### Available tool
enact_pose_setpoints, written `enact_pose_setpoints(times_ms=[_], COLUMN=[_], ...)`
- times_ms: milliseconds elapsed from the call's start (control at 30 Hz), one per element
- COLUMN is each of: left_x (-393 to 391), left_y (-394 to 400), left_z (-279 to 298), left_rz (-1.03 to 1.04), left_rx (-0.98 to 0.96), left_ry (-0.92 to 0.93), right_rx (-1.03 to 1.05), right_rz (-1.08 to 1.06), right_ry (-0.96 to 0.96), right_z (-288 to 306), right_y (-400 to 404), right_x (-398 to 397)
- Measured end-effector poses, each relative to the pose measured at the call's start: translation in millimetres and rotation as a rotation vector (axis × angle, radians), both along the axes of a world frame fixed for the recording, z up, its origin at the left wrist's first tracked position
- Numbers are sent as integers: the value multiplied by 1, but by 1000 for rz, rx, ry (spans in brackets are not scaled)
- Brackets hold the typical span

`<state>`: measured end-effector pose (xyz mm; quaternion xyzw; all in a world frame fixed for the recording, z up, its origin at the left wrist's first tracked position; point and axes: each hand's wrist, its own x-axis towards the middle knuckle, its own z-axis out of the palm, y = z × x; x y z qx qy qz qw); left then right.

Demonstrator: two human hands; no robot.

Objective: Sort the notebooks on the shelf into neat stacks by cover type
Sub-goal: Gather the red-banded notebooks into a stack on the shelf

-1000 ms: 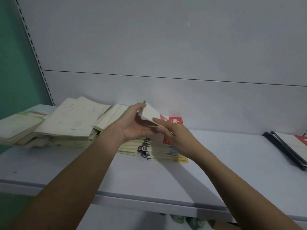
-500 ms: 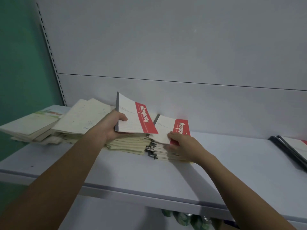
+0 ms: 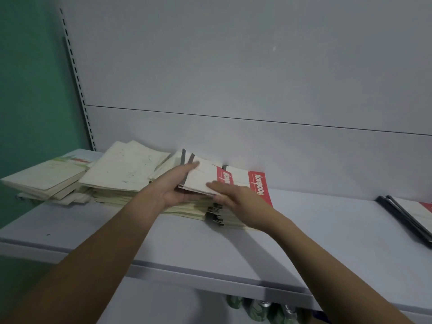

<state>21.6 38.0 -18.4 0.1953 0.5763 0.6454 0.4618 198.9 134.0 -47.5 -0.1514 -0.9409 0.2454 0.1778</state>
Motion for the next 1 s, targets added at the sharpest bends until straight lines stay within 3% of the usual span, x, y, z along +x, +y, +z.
enact_pose_setpoints(times_ms=[67,167,233,400,467,567,700,800,1000], left_x=[-4,-12,-14,-17,-18,-19,-13,6,51], left_y=[-1,-4,-6,-14,-18,-26,-32,-28,-6], left_z=[-3,-5,-2,-1,-6,-13,-23,-26,-26], left_rz=[-12,28,71,110,113,127,121,91,-27], left_rx=[-10,27,69,133,145,156,175,183,250], left_ry=[44,61,80,66,62,51,83,92,81], right_rx=[-95,-251,-178,57,110,5,-156,-112,226], right_rz=[25,-151,-265,-283,-294,-347,-530,-444,-141], right_ry=[-55,48,-2,-194,-154,-60,338,442,49], right_z=[-4,-11,-19,-33,-34,-27,-13,-6,-8], right_y=[0,12,26,33,33,31,20,-8,-48], right_x=[1,9,15,20,22,27,31,29,38])
